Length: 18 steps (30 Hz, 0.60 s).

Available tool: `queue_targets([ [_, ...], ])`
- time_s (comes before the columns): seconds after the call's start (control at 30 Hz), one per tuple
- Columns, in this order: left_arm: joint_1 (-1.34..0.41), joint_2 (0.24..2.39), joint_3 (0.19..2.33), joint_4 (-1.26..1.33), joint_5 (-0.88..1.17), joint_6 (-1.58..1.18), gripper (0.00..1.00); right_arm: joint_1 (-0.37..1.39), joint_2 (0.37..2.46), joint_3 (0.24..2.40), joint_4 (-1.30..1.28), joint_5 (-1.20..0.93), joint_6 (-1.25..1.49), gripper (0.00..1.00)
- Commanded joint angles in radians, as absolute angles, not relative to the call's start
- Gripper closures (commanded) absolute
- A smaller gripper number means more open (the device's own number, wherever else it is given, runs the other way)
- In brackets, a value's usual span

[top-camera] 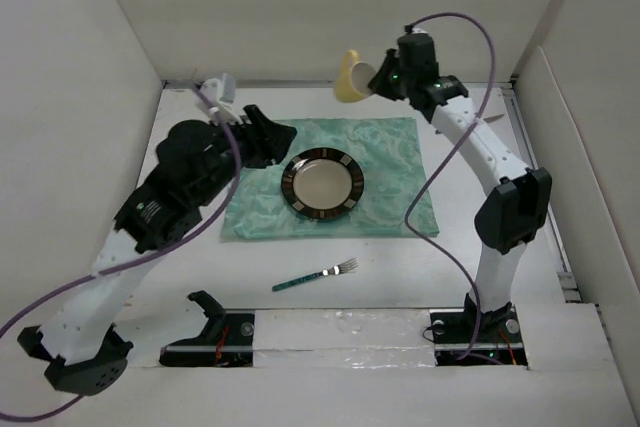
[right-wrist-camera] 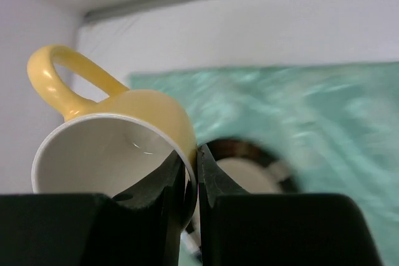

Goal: Set the dinner table for one person

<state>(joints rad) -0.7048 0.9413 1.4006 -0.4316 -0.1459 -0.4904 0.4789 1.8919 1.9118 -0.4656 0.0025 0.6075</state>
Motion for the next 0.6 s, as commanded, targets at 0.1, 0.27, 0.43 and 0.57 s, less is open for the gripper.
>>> queue_targets([
  [0.1, -0.807, 1.162, 1.358, -0.298, -0.083, -0.397, 0.58, 0.319, 1.908, 1.899, -0.609, 0.025, 0.465, 1.00],
  [0.27, -0.917, 1.299, 1.370, -0.301, -0.149, -0.338, 0.57, 0.220, 1.957, 1.928, -0.624, -0.023, 0.459, 1.00],
  [0.43, -0.939, 1.276, 1.244, -0.261, -0.098, -0.353, 0.56, 0.210, 2.020, 1.944, -0.658, -0.006, 0.436, 1.00],
  [0.57, -0.939, 1.226, 1.068, -0.264, -0.045, -0.382, 0.54, 0.201, 2.052, 1.948, -0.663, 0.060, 0.434, 1.00],
])
